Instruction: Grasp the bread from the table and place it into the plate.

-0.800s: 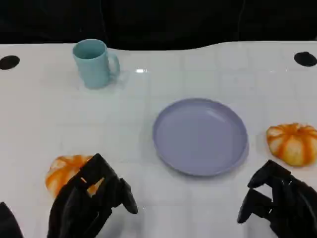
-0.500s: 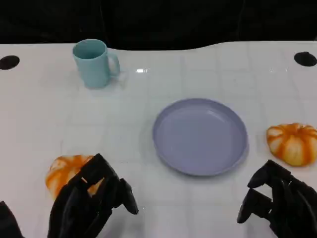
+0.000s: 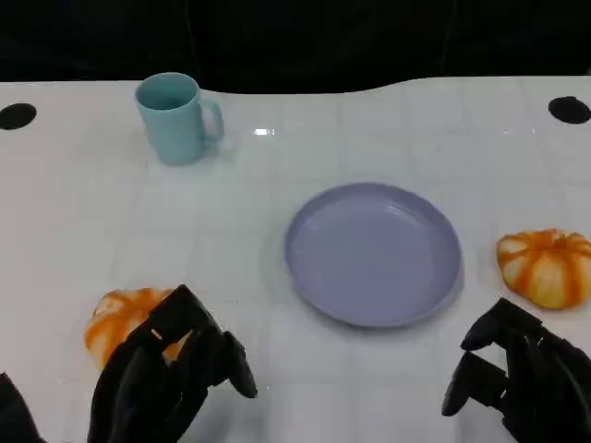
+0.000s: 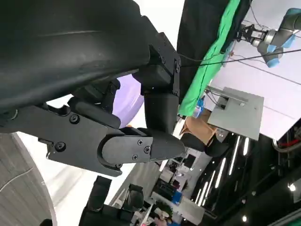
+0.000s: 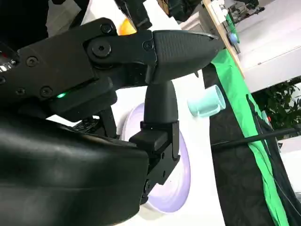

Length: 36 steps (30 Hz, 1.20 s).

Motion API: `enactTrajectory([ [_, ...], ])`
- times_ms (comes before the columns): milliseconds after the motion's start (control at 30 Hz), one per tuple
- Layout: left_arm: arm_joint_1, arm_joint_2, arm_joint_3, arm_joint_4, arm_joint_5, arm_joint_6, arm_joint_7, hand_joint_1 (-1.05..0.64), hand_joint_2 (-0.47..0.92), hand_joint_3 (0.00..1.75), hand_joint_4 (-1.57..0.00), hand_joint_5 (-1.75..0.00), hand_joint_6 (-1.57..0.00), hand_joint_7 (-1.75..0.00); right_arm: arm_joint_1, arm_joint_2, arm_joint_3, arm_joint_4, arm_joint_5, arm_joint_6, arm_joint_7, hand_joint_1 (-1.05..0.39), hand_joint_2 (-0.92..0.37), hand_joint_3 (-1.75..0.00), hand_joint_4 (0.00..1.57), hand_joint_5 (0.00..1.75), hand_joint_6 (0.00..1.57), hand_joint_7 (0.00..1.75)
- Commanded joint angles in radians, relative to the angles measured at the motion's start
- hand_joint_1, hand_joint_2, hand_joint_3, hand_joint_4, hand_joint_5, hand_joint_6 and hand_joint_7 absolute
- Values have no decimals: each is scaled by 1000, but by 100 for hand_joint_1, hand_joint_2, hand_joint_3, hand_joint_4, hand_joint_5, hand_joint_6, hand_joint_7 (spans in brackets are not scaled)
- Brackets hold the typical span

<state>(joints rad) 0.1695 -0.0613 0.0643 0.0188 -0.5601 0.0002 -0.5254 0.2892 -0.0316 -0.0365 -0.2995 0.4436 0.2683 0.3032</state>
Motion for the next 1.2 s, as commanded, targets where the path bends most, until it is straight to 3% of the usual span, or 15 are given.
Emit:
enactTrajectory([
  [33, -1, 13, 9, -5, 7, -3, -3, -56, 92, 42, -76, -175, -56, -175, -3, -5, -7, -5, 6, -1, -2, -53, -92, -38, 62, 175, 47, 162],
  [200, -7, 10, 13, 2, 32, -58, -11, -56, 92, 41, -73, -175, -54, -166, -2, -4, -5, -7, 5, -3, -2, -53, -92, -39, 62, 175, 47, 162],
  [333, -17, 19, 13, 11, 93, -145, -6, -62, 92, 30, -60, -174, -59, -132, -2, -2, -5, -7, 6, 1, -6, -53, -92, -39, 62, 175, 47, 162],
  [533, -23, 47, 10, -13, 197, -219, 28, -57, 92, 17, -54, -124, -63, -58, -1, -1, -3, -9, 6, 2, -7, -53, -92, -39, 62, 175, 47, 162],
  [633, -23, 84, 7, -42, 291, -253, 62, -58, 92, 15, -49, -111, -59, -41, -1, 1, -1, -5, 1, -7, -5, -53, -92, -39, 61, 175, 47, 162],
  [667, -21, 101, 7, -62, 323, -250, 77, -57, 92, 12, -43, -98, -58, -30, -1, 1, 0, -4, 0, -8, -5, -53, -92, -39, 62, 175, 47, 162],
  [767, -19, 163, -1, -107, 443, -257, 112, -56, 92, 12, -26, -81, -48, -14, 1, 3, 1, -10, 0, 0, -11, -53, -92, -39, 61, 175, 47, 162],
  [833, -17, 202, -4, -133, 522, -266, 139, -57, 92, 13, -21, -77, -45, -10, 2, 3, 2, -12, 1, 1, -12, -53, -92, -38, 61, 175, 47, 162],
  [867, -17, 222, -2, -149, 564, -275, 155, -56, 92, 8, -16, -64, -41, -6, 2, 4, 3, -14, 1, 3, -14, -53, -92, -39, 61, 175, 48, 162],
  [967, -22, 275, -4, -178, 676, -298, 195, -53, 92, 3, -11, -49, -37, -1, 3, 4, 7, -13, -1, 3, -16, -53, -92, -39, 62, 175, 48, 162],
  [1200, -38, 419, -11, -292, 896, -225, 203, -49, 91, 0, -1, -40, -29, 0, 2, 4, 9, -12, -2, 4, -18, -54, -92, -39, 61, 175, 47, 162],
])
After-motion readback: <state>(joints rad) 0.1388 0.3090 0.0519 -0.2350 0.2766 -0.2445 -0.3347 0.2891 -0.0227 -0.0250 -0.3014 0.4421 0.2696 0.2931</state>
